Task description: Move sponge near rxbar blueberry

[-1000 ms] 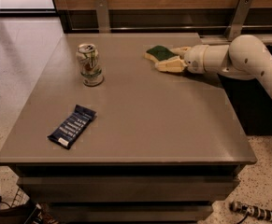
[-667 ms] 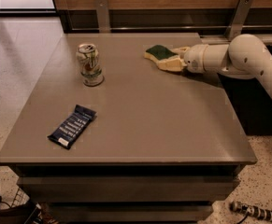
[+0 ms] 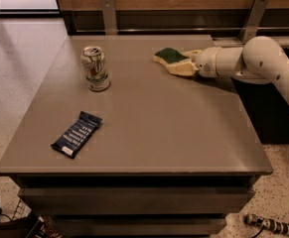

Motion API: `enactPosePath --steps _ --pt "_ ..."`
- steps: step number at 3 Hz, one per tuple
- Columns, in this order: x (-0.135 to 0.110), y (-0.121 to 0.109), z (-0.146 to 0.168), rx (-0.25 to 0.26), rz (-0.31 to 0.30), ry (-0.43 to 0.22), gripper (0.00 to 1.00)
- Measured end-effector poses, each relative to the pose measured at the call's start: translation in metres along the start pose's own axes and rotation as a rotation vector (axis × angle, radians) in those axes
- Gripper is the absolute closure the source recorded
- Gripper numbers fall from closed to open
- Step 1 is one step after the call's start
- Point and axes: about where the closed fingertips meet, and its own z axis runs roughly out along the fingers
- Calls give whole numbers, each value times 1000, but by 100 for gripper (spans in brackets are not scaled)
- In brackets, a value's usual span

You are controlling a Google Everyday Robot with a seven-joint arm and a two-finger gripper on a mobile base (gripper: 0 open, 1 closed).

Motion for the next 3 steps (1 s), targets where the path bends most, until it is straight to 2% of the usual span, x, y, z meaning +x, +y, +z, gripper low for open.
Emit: enactPosePath --steps 3 --pt "0 0 0 0 0 0 100"
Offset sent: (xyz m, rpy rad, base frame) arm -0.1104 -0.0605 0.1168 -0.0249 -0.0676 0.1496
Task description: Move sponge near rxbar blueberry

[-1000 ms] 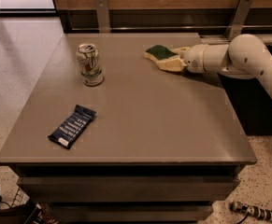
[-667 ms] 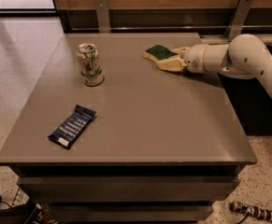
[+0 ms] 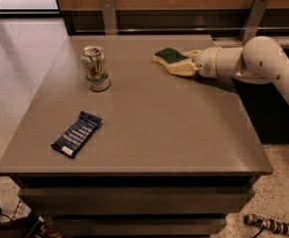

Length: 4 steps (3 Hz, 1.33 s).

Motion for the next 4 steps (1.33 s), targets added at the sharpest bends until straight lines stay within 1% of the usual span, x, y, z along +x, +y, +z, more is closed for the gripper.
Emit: enactPosePath --steps 4 --pt "-3 2 -6 2 -5 0 100"
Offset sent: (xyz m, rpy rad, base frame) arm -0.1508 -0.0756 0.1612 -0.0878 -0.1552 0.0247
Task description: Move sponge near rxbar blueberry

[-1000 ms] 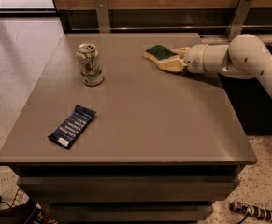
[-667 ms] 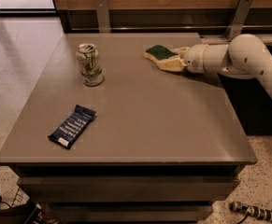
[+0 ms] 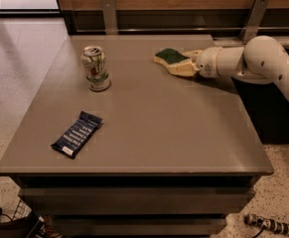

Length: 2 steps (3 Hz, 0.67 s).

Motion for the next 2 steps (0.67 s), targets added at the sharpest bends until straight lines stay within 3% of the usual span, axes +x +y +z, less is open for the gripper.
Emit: enactPosePath --steps 1,2 --pt "-51 38 -104 39 -76 -5 100" --pt "-85 64 -176 58 -124 -21 100"
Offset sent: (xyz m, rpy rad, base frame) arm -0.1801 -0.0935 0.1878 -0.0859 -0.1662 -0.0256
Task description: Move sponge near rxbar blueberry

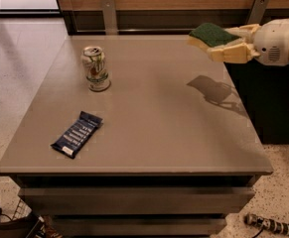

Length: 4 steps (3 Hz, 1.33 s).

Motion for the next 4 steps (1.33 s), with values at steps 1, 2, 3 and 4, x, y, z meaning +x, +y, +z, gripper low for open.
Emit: enactPosePath --steps 1,2,3,4 --pt "-21 17 -38 -5 -24 -21 100" --pt "-19 61 -42 -41 -14 -21 100" --pt "-11 132 -22 -98 3 -27 100" --pt "4 184 6 -198 -8 -33 100"
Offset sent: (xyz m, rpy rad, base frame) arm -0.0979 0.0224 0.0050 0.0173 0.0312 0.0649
